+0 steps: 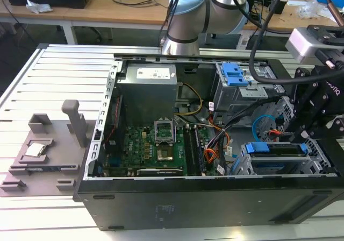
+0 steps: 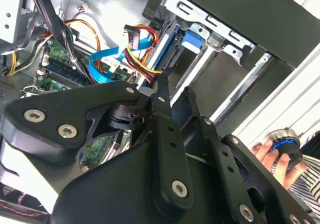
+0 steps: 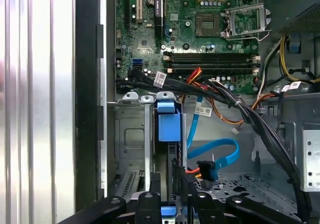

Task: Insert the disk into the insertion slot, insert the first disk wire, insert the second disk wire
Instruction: 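Insert the first disk wire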

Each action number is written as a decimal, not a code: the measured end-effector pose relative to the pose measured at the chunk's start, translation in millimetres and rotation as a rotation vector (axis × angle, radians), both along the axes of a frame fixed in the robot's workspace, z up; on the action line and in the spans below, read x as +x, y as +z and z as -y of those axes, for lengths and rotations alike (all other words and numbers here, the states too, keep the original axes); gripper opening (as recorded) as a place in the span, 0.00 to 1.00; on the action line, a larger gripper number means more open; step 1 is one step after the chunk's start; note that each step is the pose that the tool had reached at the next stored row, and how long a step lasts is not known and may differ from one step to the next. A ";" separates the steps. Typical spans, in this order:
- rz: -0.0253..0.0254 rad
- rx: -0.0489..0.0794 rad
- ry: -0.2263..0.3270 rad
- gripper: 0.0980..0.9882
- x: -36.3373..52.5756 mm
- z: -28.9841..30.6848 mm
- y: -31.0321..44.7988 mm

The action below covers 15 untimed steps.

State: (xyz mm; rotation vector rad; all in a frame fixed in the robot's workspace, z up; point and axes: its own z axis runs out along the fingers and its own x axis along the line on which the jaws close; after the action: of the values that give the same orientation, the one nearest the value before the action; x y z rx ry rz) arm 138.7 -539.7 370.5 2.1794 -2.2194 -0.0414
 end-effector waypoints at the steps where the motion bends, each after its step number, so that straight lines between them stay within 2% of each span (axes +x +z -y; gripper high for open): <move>1: 0.0000 0.000 0.000 0.23 0.0 -1.9 -0.3; 6: 0.0000 0.000 0.000 0.23 -1.0 -8.7 -5.5; 10: 0.0000 0.000 -0.001 0.23 -1.4 -9.1 -12.7; 15: 0.0000 0.000 -0.001 0.22 -1.4 -9.1 -13.2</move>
State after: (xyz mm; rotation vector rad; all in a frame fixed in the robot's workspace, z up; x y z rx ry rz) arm 137.3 -530.6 357.4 2.1777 -2.2208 -0.0410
